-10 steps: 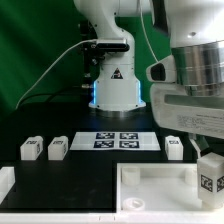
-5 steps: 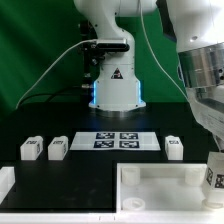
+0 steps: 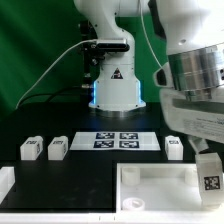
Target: Assemble one leg
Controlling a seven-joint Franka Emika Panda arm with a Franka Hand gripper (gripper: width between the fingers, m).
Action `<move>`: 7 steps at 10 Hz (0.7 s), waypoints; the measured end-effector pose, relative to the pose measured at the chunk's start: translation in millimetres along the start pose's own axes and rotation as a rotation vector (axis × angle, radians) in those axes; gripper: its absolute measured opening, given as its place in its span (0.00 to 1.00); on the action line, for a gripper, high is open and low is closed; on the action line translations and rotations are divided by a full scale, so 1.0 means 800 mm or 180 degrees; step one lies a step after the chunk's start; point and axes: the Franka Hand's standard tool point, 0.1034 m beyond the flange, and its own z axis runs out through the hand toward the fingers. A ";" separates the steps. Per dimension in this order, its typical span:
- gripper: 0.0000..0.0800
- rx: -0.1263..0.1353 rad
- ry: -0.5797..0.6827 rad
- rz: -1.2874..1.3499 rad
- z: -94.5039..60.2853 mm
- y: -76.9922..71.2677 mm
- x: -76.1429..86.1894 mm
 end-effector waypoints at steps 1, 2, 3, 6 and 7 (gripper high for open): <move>0.80 -0.0012 0.0014 -0.0316 0.000 0.000 -0.001; 0.81 -0.0013 0.0015 -0.0518 0.001 0.000 0.000; 0.81 -0.0015 0.0015 -0.0861 0.001 0.001 0.001; 0.81 -0.0107 0.0090 -0.2006 -0.002 0.000 0.010; 0.81 -0.0132 0.0111 -0.2196 -0.003 -0.002 0.010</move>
Offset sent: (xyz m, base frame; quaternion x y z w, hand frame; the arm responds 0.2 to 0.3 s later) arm 0.0000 0.0000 0.0000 0.0000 0.0000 -0.1790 0.9838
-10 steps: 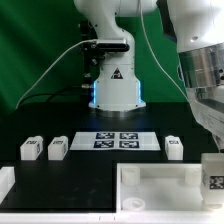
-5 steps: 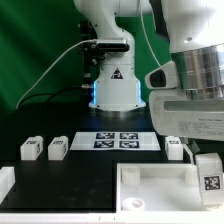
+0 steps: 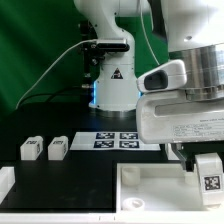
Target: Assemble one leg
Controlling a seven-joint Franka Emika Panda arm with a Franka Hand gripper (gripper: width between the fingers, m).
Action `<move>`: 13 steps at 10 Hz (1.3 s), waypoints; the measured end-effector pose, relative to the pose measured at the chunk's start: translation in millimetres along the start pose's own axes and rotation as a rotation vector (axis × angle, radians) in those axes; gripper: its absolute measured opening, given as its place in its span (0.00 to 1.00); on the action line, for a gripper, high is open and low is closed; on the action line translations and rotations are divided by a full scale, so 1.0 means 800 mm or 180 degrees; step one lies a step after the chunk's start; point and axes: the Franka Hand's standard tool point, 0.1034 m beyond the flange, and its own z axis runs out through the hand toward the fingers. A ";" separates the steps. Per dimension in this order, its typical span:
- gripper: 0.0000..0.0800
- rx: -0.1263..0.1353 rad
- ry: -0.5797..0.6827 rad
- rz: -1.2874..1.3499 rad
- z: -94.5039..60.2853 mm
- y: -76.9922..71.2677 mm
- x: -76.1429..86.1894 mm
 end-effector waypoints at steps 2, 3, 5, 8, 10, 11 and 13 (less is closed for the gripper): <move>0.65 0.0009 -0.0002 0.0128 0.001 0.000 -0.001; 0.65 0.0008 -0.0002 0.0122 0.001 0.000 -0.001; 0.39 0.0030 0.0000 0.0768 0.000 0.000 0.000; 0.39 0.0090 0.0008 0.1809 0.000 0.006 0.003; 0.39 0.0229 0.0016 0.2956 0.000 0.012 0.002; 0.39 0.0298 0.0004 0.3408 0.000 0.014 0.002; 0.39 0.0392 -0.0023 0.4083 -0.001 0.014 0.000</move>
Offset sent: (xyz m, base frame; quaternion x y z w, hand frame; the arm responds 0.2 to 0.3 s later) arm 0.0000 0.0000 0.0000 0.0000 0.0000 0.0000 1.0000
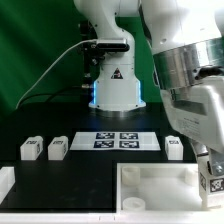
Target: Assemble one leg
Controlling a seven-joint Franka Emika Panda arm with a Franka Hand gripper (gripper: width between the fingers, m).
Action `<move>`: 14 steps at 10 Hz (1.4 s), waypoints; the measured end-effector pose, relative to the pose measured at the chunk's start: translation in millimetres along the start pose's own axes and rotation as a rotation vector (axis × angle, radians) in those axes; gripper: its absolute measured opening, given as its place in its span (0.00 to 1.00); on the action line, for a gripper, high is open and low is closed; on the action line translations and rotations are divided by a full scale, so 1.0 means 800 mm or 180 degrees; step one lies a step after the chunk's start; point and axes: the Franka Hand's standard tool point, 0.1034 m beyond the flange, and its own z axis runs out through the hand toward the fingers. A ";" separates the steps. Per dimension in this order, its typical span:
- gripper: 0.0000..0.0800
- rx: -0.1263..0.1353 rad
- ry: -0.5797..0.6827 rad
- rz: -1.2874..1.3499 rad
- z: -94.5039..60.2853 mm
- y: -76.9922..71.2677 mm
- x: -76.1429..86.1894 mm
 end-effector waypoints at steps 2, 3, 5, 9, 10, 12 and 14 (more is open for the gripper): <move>0.40 0.0012 0.0008 -0.0120 0.000 0.001 -0.001; 0.40 0.0011 0.0008 -0.0228 0.001 0.001 -0.001; 0.77 -0.0098 0.0064 -0.1109 0.002 0.001 -0.005; 0.81 -0.0197 0.0094 -0.2748 0.003 -0.004 -0.007; 0.81 -0.0206 0.0087 -0.3049 0.004 -0.004 -0.007; 0.81 -0.0346 0.0170 -0.4204 0.006 -0.004 -0.008; 0.81 -0.0352 0.0161 -0.4393 0.005 -0.004 -0.004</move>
Offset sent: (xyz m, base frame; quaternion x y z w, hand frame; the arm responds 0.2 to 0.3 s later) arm 0.0000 0.0000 0.0000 0.0000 0.0000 0.0000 1.0000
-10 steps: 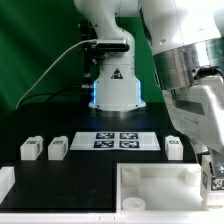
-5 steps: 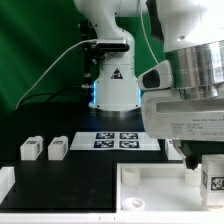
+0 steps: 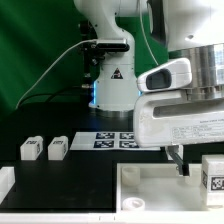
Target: Assemble one leg
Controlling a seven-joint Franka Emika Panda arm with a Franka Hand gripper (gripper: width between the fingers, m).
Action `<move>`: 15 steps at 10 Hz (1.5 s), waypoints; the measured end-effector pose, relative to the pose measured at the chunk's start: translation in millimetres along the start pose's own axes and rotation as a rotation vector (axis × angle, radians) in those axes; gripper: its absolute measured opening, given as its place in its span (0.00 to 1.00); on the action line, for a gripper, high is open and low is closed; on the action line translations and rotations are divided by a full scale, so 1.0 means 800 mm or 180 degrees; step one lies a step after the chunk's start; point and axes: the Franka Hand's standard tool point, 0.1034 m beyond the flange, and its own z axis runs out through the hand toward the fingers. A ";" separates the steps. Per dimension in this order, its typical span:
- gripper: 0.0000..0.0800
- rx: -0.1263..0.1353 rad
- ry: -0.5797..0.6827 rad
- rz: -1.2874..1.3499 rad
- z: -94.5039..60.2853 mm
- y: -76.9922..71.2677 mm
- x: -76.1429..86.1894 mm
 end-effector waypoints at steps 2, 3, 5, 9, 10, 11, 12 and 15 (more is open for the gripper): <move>0.52 0.0001 -0.0001 0.0086 0.000 -0.001 0.000; 0.52 0.0007 -0.0003 0.0305 0.000 -0.001 -0.001; 0.37 -0.0002 -0.0002 0.0922 0.000 0.004 0.000; 0.37 0.0074 0.0024 0.3315 0.002 0.014 -0.007; 0.37 0.0125 -0.0006 0.3861 0.002 0.014 -0.010; 0.37 0.0153 -0.0035 0.4227 0.002 0.014 -0.011; 0.37 0.0192 -0.0061 0.4564 0.002 0.015 -0.012; 0.49 0.0201 -0.0054 0.4450 0.003 0.015 -0.013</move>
Offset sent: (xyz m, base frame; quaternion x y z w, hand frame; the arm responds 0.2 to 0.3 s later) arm 0.0000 0.0000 0.0000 0.0000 0.0000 0.1790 0.9838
